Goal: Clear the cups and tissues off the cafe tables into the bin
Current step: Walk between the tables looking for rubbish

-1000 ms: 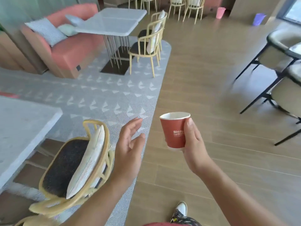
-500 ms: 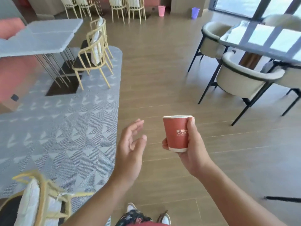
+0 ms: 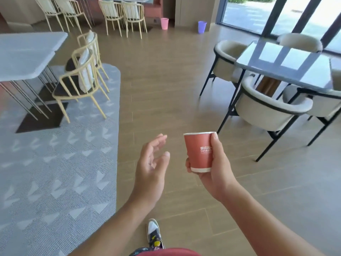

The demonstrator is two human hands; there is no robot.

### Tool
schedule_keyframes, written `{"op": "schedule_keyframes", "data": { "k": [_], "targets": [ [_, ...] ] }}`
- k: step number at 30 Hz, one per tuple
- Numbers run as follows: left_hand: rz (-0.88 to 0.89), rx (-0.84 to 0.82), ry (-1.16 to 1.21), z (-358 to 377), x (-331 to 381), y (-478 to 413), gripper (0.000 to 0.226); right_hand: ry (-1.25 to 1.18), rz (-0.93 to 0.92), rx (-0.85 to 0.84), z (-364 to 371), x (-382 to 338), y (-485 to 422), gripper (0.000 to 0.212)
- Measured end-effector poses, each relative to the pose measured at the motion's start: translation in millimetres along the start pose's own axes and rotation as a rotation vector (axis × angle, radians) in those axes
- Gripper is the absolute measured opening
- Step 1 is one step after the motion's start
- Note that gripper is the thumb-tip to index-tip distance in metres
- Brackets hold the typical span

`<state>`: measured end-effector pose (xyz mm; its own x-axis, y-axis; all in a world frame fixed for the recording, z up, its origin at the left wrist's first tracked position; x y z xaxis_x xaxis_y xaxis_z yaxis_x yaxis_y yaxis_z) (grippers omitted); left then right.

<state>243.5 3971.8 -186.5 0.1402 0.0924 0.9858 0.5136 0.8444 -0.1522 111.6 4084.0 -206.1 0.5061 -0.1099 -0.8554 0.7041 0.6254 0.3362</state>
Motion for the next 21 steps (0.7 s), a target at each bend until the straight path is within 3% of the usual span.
{"op": "schedule_keyframes", "data": {
  "k": [11, 15, 21],
  "targets": [
    [0.013, -0.042, -0.021, 15, -25, -199, 0.035, -0.113, 0.046, -0.024, 60, -30, -183, 0.064],
    [-0.006, -0.06, -0.029, 48, -49, -267, 0.035, -0.146, 0.064, 0.015, 53, -44, -258, 0.075],
    [0.004, -0.07, -0.054, 125, -85, -387, 0.036, -0.158, 0.059, -0.025, 40, -90, -391, 0.072]
  ]
}}
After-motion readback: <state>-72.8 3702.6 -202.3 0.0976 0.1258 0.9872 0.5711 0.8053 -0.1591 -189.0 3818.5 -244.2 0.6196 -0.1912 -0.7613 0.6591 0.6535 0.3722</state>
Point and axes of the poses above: each hand's wrist, its own y-axis away from the middle knuckle, its own z-axis out of the palm, x = y × z, the point moved 10 cm from there along -y, towards the middle knuckle, and after that the axes turned 5 degrees about x, right-handed, at the moved point
